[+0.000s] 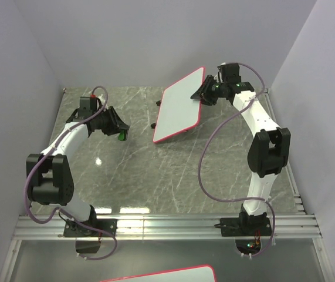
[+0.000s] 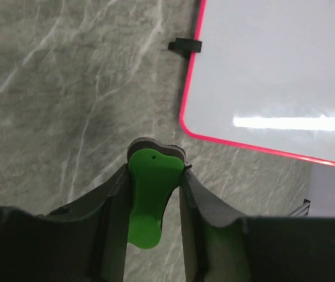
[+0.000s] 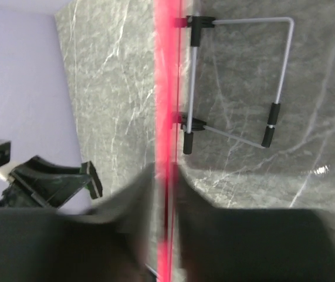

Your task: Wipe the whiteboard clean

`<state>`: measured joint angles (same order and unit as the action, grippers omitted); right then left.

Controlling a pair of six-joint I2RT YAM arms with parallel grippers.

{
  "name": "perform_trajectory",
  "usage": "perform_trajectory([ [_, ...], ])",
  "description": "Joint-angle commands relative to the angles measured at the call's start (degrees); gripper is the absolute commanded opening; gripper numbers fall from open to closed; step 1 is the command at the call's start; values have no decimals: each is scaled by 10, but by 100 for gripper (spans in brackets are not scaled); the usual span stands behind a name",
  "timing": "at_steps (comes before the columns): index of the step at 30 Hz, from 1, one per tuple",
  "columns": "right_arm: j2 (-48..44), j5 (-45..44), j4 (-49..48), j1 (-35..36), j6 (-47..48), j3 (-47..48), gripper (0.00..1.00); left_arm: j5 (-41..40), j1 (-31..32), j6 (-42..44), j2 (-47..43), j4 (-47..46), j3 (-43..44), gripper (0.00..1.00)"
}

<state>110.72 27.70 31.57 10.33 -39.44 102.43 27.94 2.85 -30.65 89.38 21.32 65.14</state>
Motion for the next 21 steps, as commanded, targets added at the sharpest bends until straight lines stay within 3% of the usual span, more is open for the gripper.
perform_trajectory([
  [1, 17, 43, 1, 16, 40, 36, 44, -17, -3, 9, -27, -6, -12, 0],
  [2, 14, 33, 7, 15, 44, 37, 57, -21, -4, 12, -27, -5, -14, 0],
  [3, 6, 30, 11, 13, 46, 37, 84, -25, -4, 14, -29, -5, -19, 0],
  [4, 1, 24, 14, 12, 49, 36, 94, -31, -5, 16, -27, -1, -21, 0],
  [6, -18, 4, 29, 9, 54, 38, 99, -64, -7, 26, -24, 4, -23, 0],
  [11, -76, -48, 76, 7, 78, 45, 100, -216, -8, 44, -1, 59, -13, 3],
  [12, -101, -53, 77, 7, 78, 36, 100, -272, -9, 45, 12, 63, -11, 15],
  [15, -159, -55, 69, 8, 73, -20, 100, -306, -19, 60, 49, 62, -9, 34],
  [17, -188, -59, 62, 7, 69, -69, 100, -302, -27, 67, 69, 55, -8, 36],
  [20, -240, -74, 61, 8, 70, -126, 100, -285, -51, 67, 106, 38, -9, 49],
  [21, -262, -79, 63, 8, 73, -137, 100, -276, -52, 67, 120, 36, -8, 94],
])
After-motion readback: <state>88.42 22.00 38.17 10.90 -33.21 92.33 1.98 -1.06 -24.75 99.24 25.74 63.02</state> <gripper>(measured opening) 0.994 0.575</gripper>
